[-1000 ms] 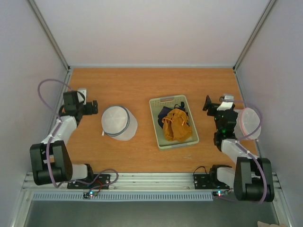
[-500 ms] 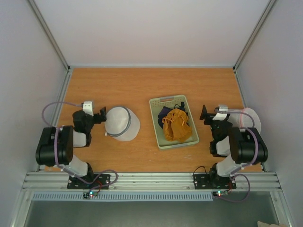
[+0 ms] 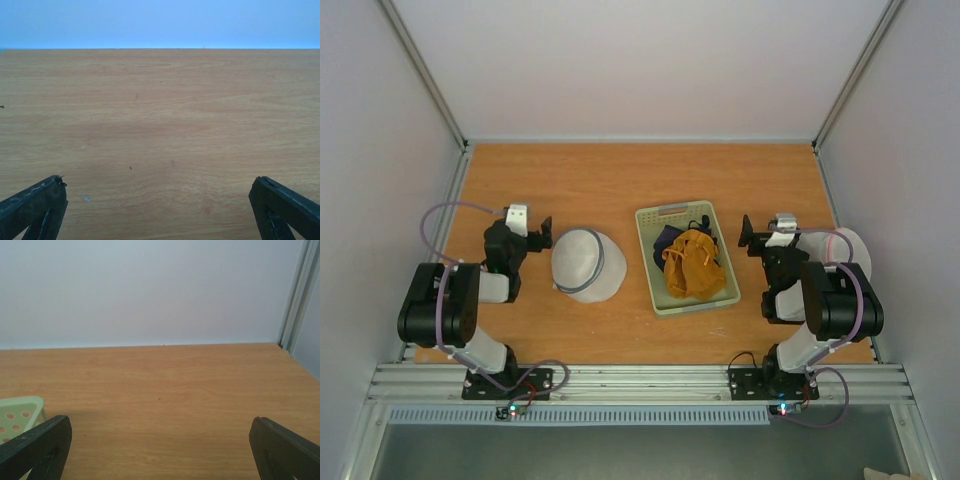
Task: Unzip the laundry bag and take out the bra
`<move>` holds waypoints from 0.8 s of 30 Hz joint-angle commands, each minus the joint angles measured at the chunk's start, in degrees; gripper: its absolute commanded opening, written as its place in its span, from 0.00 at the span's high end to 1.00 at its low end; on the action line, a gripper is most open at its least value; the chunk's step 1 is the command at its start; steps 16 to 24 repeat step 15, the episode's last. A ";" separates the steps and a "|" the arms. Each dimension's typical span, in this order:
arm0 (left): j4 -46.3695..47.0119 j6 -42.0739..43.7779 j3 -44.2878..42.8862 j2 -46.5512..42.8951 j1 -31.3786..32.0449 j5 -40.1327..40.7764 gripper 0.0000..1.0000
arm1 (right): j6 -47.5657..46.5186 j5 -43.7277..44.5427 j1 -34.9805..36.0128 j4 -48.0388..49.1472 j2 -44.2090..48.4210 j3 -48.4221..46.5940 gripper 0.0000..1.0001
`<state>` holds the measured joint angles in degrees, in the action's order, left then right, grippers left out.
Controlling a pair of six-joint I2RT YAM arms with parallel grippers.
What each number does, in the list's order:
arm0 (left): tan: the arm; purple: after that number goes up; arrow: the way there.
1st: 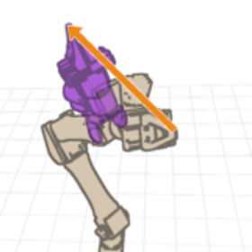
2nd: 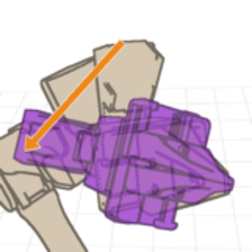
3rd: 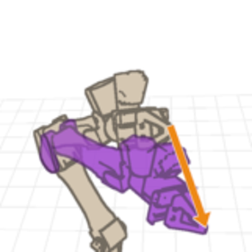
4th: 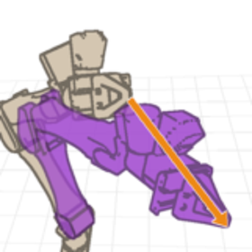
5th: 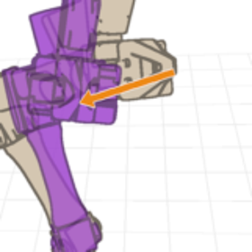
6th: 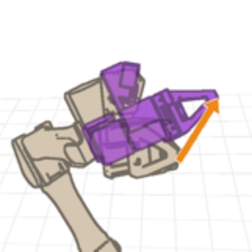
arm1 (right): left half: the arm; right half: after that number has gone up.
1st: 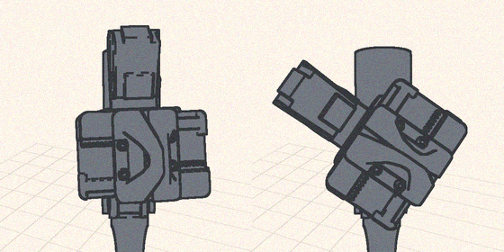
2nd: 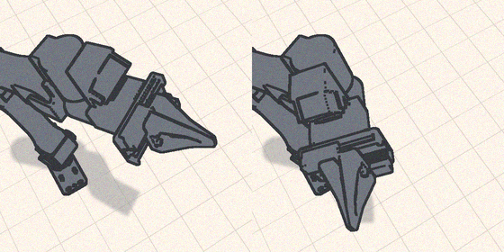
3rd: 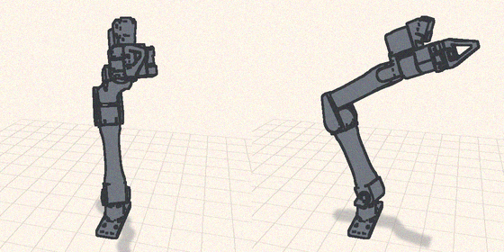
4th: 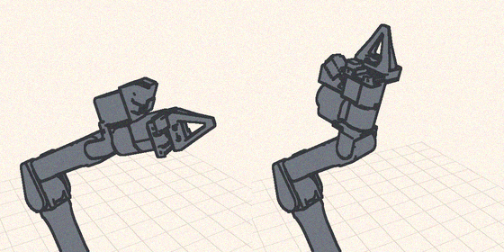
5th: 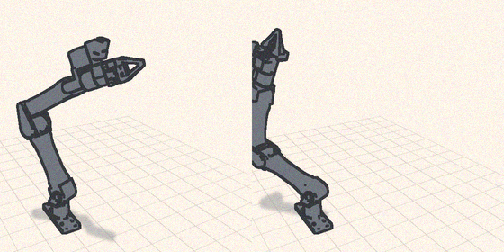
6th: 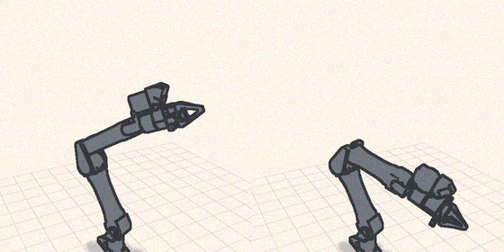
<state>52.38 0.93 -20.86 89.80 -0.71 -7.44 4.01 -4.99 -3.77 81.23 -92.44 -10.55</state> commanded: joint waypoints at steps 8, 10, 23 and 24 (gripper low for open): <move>0.87 1.00 -1.47 -0.24 0.10 2.34 0.01 | -1.89 1.51 1.00 -0.17 1.16 -1.23 0.02; 0.85 0.94 -1.53 -0.17 0.07 2.33 0.01 | -1.92 1.73 1.09 -0.45 1.15 -1.38 0.02; 0.72 0.87 -1.55 -0.21 0.10 2.67 0.01 | -2.10 2.41 1.46 -1.07 1.13 -1.67 0.02; 0.72 0.87 -1.55 -0.21 0.10 2.67 0.01 | -2.10 2.41 1.46 -1.07 1.13 -1.67 0.02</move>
